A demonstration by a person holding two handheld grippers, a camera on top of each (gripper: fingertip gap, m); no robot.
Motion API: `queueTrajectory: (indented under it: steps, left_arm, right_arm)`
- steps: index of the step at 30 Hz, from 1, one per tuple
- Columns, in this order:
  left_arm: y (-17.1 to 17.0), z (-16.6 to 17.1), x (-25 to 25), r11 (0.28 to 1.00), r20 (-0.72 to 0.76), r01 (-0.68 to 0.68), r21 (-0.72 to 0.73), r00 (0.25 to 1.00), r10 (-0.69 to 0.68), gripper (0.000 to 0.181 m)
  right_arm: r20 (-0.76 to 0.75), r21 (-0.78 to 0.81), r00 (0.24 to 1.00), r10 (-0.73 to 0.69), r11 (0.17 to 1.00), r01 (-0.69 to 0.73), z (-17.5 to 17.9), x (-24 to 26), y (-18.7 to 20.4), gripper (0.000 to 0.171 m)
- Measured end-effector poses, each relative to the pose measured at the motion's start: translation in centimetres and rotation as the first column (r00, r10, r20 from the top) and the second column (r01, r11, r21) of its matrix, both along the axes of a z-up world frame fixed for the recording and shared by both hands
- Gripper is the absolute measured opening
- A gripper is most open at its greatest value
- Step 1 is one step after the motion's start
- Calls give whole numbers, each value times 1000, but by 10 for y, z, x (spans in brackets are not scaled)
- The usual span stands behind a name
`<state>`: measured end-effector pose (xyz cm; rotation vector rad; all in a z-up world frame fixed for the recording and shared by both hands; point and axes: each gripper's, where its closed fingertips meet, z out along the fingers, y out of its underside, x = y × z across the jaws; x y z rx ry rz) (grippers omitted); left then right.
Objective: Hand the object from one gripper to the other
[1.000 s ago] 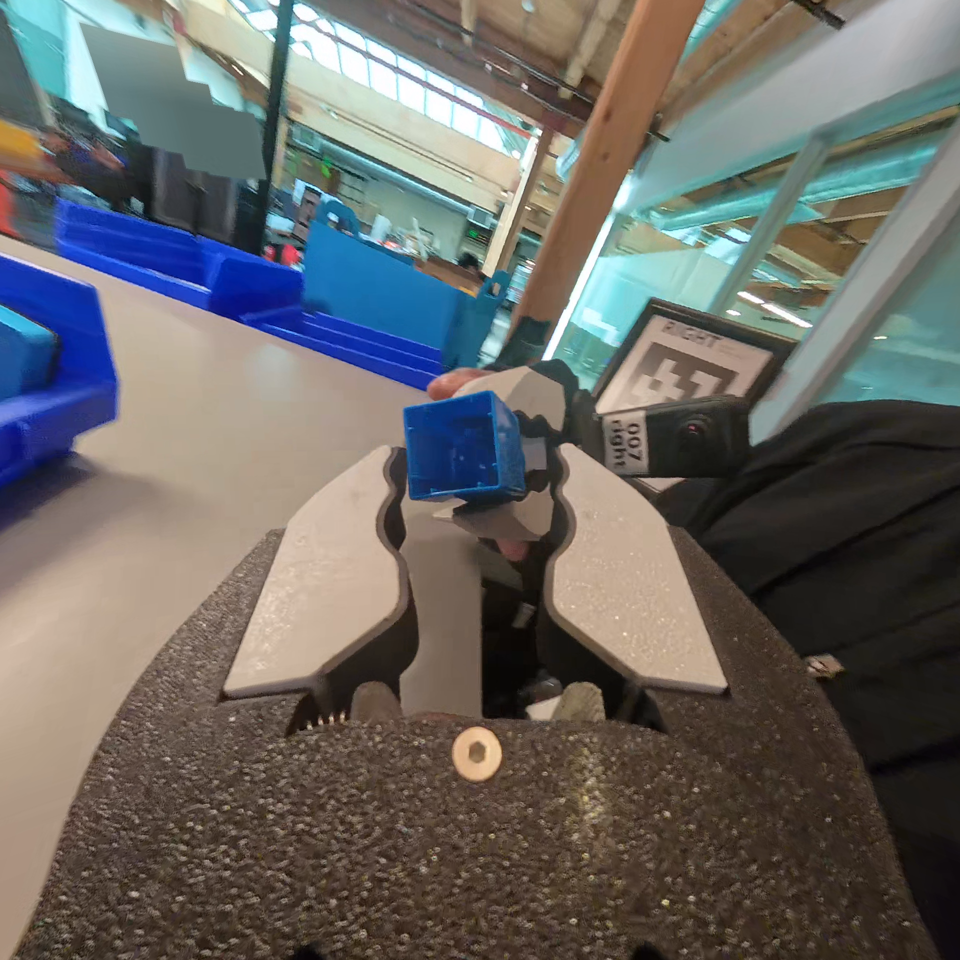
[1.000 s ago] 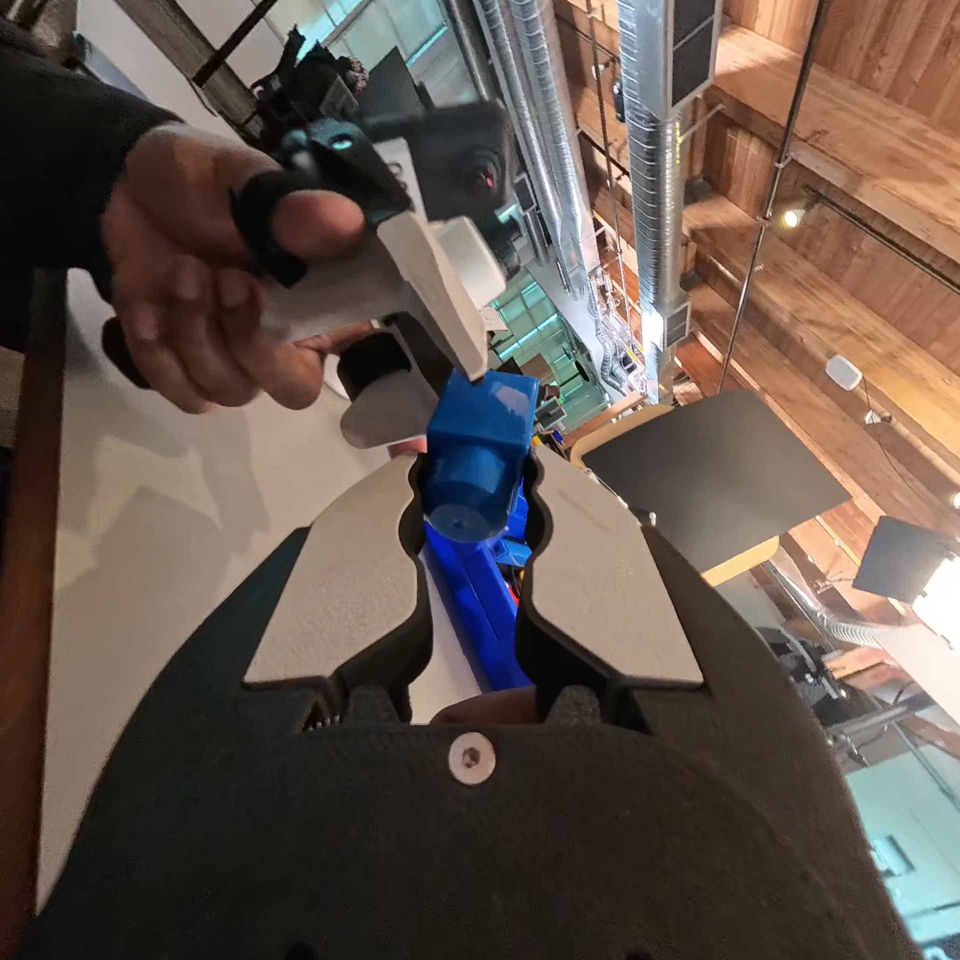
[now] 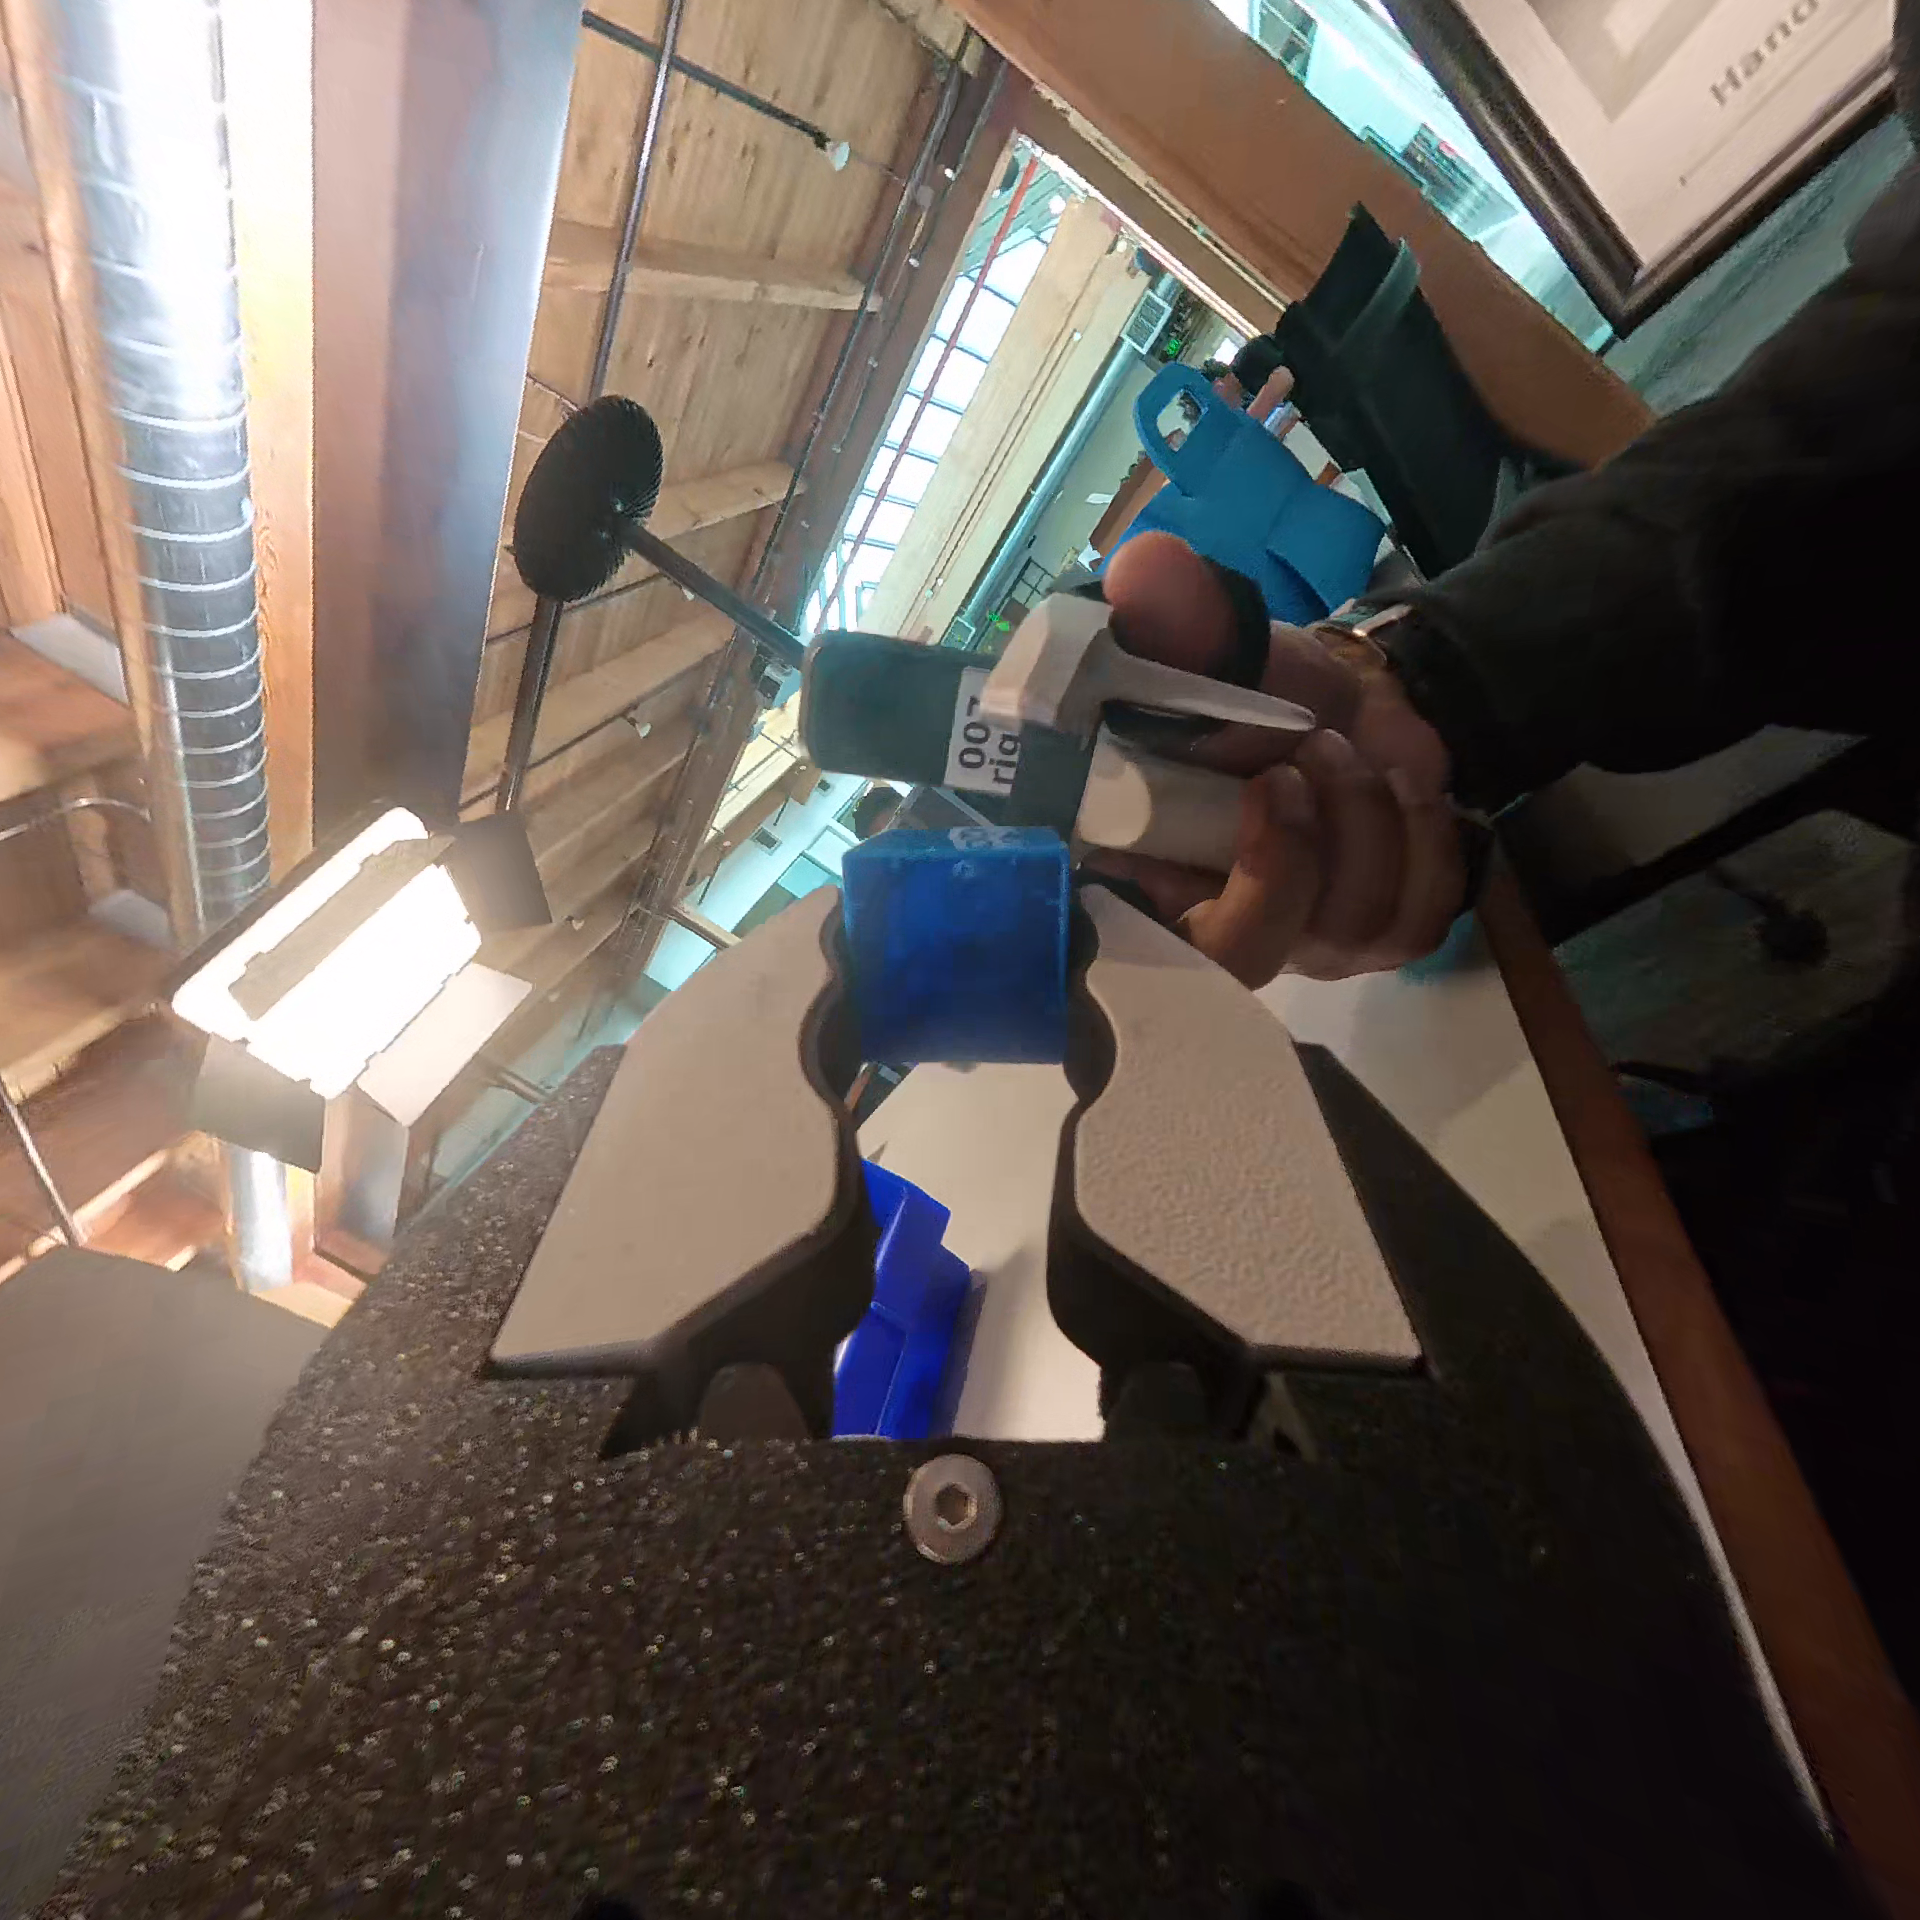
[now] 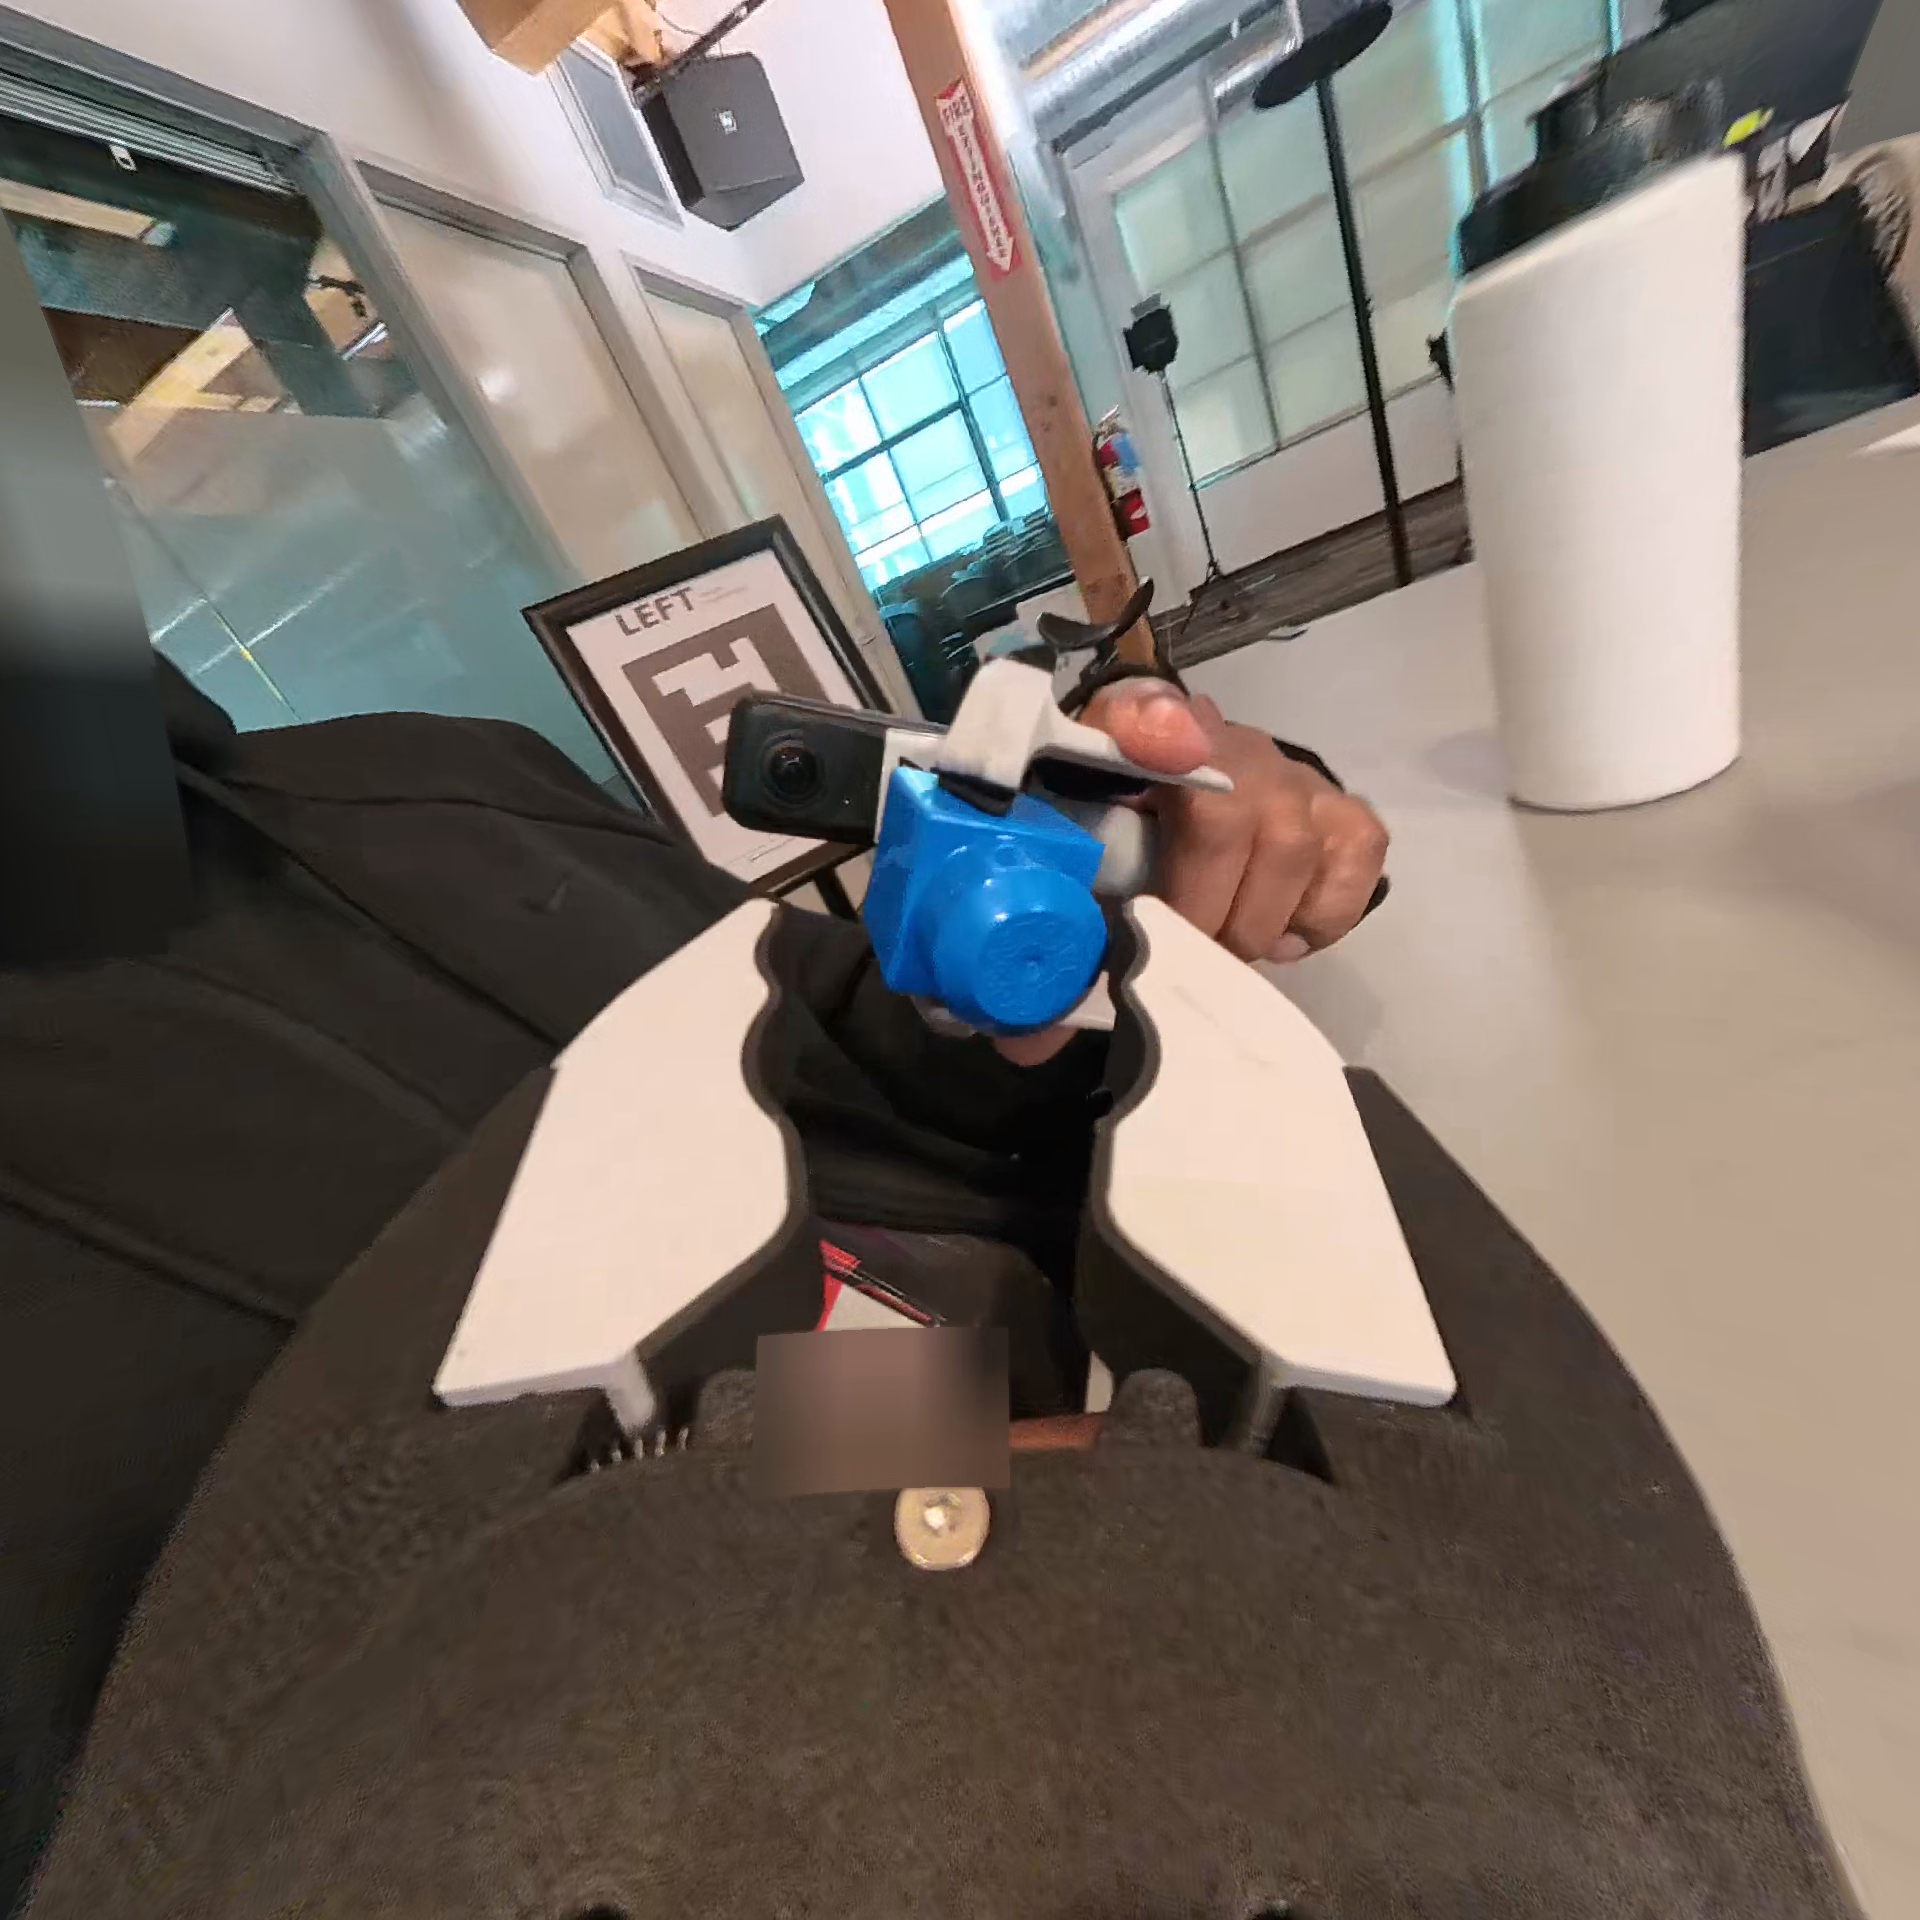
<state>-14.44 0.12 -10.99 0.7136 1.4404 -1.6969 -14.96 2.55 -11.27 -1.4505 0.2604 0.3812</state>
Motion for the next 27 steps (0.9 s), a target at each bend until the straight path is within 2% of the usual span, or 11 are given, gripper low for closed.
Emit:
queueTrajectory:
  steps: [2,5,8,11,14,17,20,22,24,27]
  left_arm:
    - [-2,-4,-3,1000,37,-1,19,999,1,37]
    - [-4,-9,3,999,29,-25,41,999,24,37]
    - [-5,-16,18,993,-93,-60,98,993,70,41]
    - [-1,-13,27,994,-283,-30,106,957,59,48]
    - [6,-10,41,989,-462,-37,141,882,98,56]
    - [11,-4,56,987,-656,-75,143,740,151,60]
    - [6,0,61,989,-810,-91,116,568,147,66]
    - [-1,-3,58,989,-858,-82,127,491,151,74]
    - [-7,-7,54,988,-881,-70,141,446,157,79]
    - [-14,-17,54,981,-897,-77,176,398,192,82]
  right_arm:
    - [-23,-39,1000,4,999,-5,-8,0,6,56]
    - [-33,-58,999,7,998,-9,-13,1,11,39]
    - [62,-98,991,-120,987,125,-16,17,7,37]
    - [269,-116,924,-273,943,312,-13,34,-4,37]
    - [499,-122,760,-416,835,537,-7,54,-21,37]
    - [727,-92,499,-472,653,752,-5,73,-37,37]
    - [898,-15,214,-385,458,889,-7,87,-45,37]
    - [956,47,66,-285,373,927,-9,90,-44,37]
    - [979,94,-25,-203,337,937,-11,90,-39,37]
    - [985,141,-99,-139,343,929,-13,87,-31,37]
